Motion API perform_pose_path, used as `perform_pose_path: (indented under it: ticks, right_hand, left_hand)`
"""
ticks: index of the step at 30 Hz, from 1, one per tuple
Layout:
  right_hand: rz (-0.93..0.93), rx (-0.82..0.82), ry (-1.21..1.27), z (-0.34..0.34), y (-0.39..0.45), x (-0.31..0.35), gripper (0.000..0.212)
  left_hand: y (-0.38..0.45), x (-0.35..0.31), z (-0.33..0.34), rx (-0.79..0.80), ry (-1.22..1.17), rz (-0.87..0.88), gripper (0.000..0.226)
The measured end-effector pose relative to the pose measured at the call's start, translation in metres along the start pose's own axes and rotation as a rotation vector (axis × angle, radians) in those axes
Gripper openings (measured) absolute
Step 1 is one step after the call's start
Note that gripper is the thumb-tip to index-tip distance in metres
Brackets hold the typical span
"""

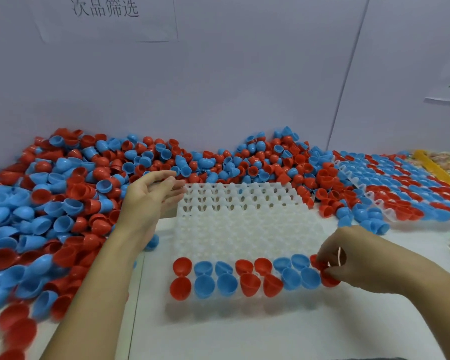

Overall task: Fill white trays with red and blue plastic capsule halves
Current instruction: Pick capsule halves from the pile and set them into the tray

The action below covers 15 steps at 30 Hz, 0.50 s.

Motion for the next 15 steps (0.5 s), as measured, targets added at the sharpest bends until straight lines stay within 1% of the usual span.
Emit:
perform_pose_path:
  ticks: [2,4,6,8,9,11,14,15]
  right_hand:
    - [-0.008,0.006,-0.017,-0.005,-0.002,0.0,0.021]
    - [-0.024,-0.01,-0.042,-0.013,-0.001,0.004,0.025]
    - [-0.069,-0.067,-0.052,-0.027,0.003,0.018,0.026]
    - [-0.152,-0.142,-0.023,-0.042,0.011,0.039,0.025]
    - [-0.202,-0.173,0.001,-0.048,0.017,0.052,0.023]
    - [-0.299,-0.221,0.055,-0.054,0.033,0.082,0.019]
    - [-0.436,-0.281,0.159,-0.047,0.059,0.13,0.02]
    - [-0.469,-0.298,0.194,-0.04,0.064,0.144,0.021]
  left_hand:
    - [0.002,-0.005,-0.009,-0.057,-0.027,0.004,0.016]
    - [0.004,-0.009,-0.02,-0.104,0.008,0.026,0.017]
    - [0.005,-0.011,-0.032,-0.155,0.17,0.076,0.017]
    - [0.006,-0.014,-0.041,-0.15,0.451,0.151,0.02]
    - [0.006,-0.015,-0.044,-0.108,0.61,0.175,0.023]
    - [0.003,-0.017,-0.046,0.019,0.903,0.144,0.026]
    - [-0.003,-0.018,-0.042,0.206,1.157,0.01,0.016]
    - [-0.005,-0.017,-0.04,0.249,1.219,-0.039,0.018]
Point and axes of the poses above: each hand's wrist, its own y-axis towards the middle knuckle, its own z-axis out of the palm, x = y × z, the point moved 2 cm from there along y, towards the middle knuckle, and after that the axes turned 1 degree about -y, right-handed, at the moved point
